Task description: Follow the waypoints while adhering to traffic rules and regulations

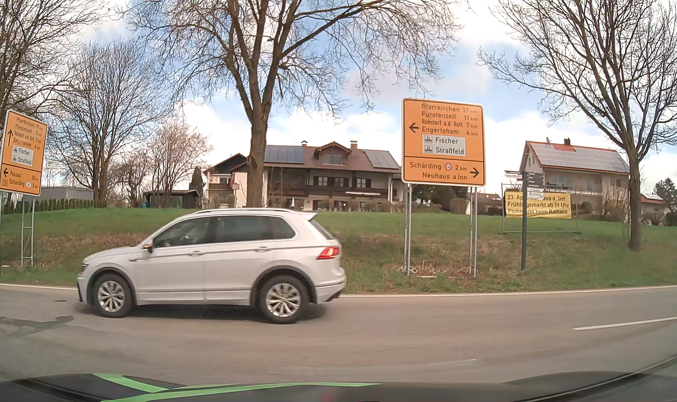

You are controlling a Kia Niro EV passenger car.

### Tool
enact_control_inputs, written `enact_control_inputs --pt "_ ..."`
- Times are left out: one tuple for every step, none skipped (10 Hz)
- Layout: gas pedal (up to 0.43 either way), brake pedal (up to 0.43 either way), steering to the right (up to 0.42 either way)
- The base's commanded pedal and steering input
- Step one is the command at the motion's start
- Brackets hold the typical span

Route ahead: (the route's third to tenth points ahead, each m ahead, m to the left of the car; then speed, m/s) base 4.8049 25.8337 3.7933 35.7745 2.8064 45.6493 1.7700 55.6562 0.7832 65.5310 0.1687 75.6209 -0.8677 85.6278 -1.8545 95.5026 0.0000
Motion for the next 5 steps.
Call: enact_control_inputs --pt "0.0 0.396 -0.161" --pt "0.0 0.396 -0.161" --pt "0.0 0.396 -0.161" --pt "0.0 0.396 -0.161" --pt "0.0 0.39 -0.161"
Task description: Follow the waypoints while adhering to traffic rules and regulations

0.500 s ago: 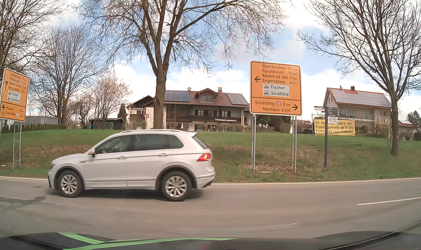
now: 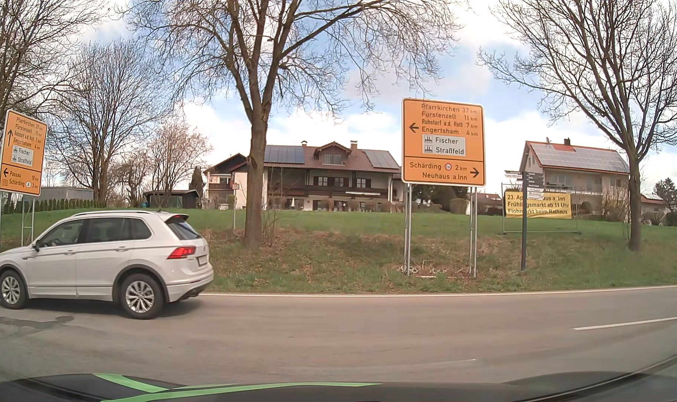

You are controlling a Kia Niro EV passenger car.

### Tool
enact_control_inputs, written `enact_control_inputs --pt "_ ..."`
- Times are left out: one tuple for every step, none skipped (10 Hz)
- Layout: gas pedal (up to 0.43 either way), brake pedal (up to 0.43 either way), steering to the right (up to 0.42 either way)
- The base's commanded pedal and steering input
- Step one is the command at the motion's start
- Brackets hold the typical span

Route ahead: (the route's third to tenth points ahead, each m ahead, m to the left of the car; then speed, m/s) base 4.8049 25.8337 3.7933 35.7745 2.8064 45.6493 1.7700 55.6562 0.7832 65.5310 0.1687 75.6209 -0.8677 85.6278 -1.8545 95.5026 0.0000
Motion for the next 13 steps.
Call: enact_control_inputs --pt "0.0 0.39 -0.161" --pt "0.0 0.39 -0.161" --pt "0.0 0.39 -0.161" --pt "0.0 0.39 -0.161" --pt "0.0 0.39 -0.161" --pt "0.0 0.39 -0.161" --pt "0.0 0.39 -0.161" --pt "0.0 0.39 -0.161" --pt "0.0 0.39 -0.161" --pt "0.0 0.39 -0.161" --pt "0.0 0.39 -0.161" --pt "0.0 0.39 -0.161" --pt "0.0 0.39 -0.161"
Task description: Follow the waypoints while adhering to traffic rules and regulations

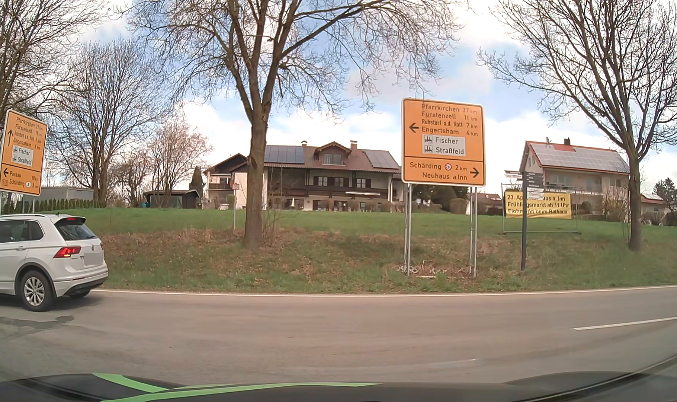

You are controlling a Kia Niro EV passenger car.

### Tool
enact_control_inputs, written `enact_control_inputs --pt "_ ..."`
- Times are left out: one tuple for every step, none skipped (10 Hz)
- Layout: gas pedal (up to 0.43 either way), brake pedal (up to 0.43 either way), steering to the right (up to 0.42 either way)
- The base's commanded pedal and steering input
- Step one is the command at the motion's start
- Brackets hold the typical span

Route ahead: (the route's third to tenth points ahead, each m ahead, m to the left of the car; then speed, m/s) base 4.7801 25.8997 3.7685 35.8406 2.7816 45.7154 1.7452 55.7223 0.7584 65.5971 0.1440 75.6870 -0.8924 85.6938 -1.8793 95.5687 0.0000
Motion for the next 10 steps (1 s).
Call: enact_control_inputs --pt "0.0 0.39 -0.161" --pt "0.0 0.39 -0.161" --pt "0.0 0.39 -0.161" --pt "0.0 0.39 -0.161" --pt "0.0 0.39 -0.161" --pt "0.0 0.39 -0.161" --pt "0.0 0.39 -0.161" --pt "0.0 0.396 -0.161" --pt "0.0 0.402 -0.161" --pt "0.0 0.402 -0.161"
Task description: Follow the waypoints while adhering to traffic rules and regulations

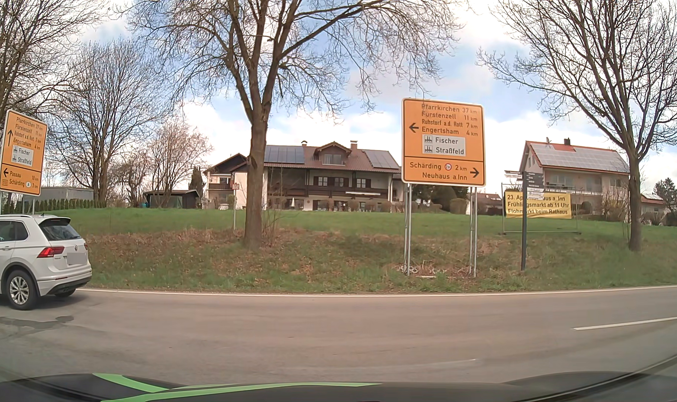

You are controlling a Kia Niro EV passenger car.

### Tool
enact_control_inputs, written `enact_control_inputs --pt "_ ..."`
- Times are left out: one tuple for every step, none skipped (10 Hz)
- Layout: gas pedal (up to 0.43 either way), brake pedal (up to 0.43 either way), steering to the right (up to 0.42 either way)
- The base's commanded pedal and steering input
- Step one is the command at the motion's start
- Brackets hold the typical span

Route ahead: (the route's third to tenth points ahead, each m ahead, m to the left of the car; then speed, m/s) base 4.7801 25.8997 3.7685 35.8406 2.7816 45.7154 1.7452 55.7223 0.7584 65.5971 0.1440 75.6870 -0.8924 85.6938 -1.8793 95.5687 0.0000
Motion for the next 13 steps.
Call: enact_control_inputs --pt "0.0 0.409 -0.161" --pt "0.0 0.415 -0.161" --pt "0.0 0.415 -0.161" --pt "0.0 0.421 -0.161" --pt "0.0 0.421 -0.161" --pt "0.0 0.427 -0.161" --pt "0.0 0.427 -0.161" --pt "0.0 0.427 -0.161" --pt "0.0 0.427 -0.161" --pt "0.0 0.433 -0.161" --pt "0.0 0.433 -0.16" --pt "0.0 0.433 -0.161" --pt "0.0 0.433 -0.161"
